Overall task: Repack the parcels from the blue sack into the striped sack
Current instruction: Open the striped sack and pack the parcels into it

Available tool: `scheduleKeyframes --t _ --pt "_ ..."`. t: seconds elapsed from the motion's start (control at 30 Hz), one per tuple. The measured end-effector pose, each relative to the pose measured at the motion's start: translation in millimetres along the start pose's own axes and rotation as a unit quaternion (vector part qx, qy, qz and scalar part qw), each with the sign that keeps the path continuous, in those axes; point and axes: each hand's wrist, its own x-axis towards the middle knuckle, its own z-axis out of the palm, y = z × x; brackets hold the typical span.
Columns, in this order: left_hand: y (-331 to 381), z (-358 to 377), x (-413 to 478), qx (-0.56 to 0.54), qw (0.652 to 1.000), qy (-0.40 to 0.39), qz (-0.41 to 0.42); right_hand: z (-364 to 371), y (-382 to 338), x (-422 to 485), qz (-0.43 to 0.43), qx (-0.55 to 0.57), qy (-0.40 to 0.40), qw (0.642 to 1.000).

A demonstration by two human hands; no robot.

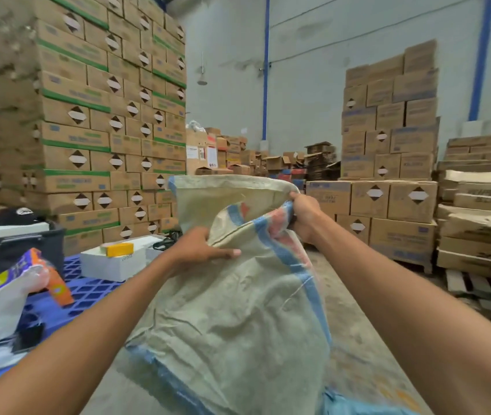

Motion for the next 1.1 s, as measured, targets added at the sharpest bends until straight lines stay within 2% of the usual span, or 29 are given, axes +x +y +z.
scheduleKeyframes --t 0.07,0.13,0.2,0.23,0.27,0.3,0.33,0.37,0.4,0.43,0.5,0.57,0.6,0.7,0.77,0.87,1.0,1.1 --pt "-4.2 -0.3 -10.3 -0.123 0.990 -0.043 -0.049 -3.0 17.8 4.1 0.021 0.030 0.020 0.999" --pt "-13.6 1.7 -6.9 -0.190 0.976 -0.033 -0.100 -4.2 35.3 3.9 0.031 0.028 0.020 0.999" --pt "-20.3 6.7 -4.5 -0.222 0.967 0.010 -0.125 -3.0 56.5 0.8 0.003 -0.084 0.049 0.995" --pt "-21.7 9.7 -3.8 -0.227 0.965 0.027 -0.126 -2.0 67.5 -4.0 -0.045 -0.194 0.096 0.975" --pt "-25.7 13.4 -1.4 -0.229 0.964 0.041 -0.130 -1.4 79.1 -14.0 -0.116 -0.292 0.154 0.937" --pt "-27.5 16.7 -0.5 -0.230 0.963 0.046 -0.129 -0.7 89.4 -26.4 -0.209 -0.351 0.198 0.891" --pt "-30.3 19.6 1.1 -0.235 0.963 0.046 -0.127 0.9 99.5 -39.9 -0.316 -0.379 0.200 0.846" --pt "-30.2 21.7 0.7 -0.237 0.963 0.044 -0.123 2.6 107.7 -55.3 -0.416 -0.385 0.152 0.810" --pt "-30.5 23.9 1.7 -0.242 0.962 0.046 -0.118 3.9 116.0 -66.3 -0.477 -0.385 0.068 0.787" --pt "-29.4 25.0 1.4 -0.242 0.962 0.053 -0.117 4.1 124.0 -75.8 -0.498 -0.396 -0.029 0.771" --pt "-29.6 25.7 0.7 -0.248 0.958 0.073 -0.126 5.5 138.4 -92.3 -0.455 -0.462 -0.179 0.740" --pt "-29.1 23.3 -0.4 -0.276 0.947 0.084 -0.141 9.7 150.4 -100.8 -0.382 -0.526 -0.228 0.725" --pt "-30.0 20.9 1.0 -0.297 0.939 0.089 -0.149 13.6 154.8 -106.5 -0.331 -0.539 -0.223 0.742" --pt "-28.0 11.0 0.7 -0.357 0.910 0.105 -0.181 29.3 166.2 -120.8 -0.141 -0.491 -0.227 0.829" --pt "-26.3 6.2 -0.9 -0.380 0.900 0.113 -0.182 37.7 173.1 -121.1 -0.122 -0.455 -0.221 0.854" --pt "-32.1 3.0 -5.9 -0.378 0.903 0.124 -0.164 39.6 165.7 -108.7 -0.085 -0.394 -0.214 0.890" --pt "-48.5 1.8 -3.7 -0.311 0.927 0.151 -0.146 14.9 139.2 -74.6 0.074 -0.378 -0.246 0.890" --pt "-62.5 8.6 -4.9 -0.225 0.953 0.151 -0.134 -14.4 136.7 -46.5 0.122 -0.362 -0.226 0.896"
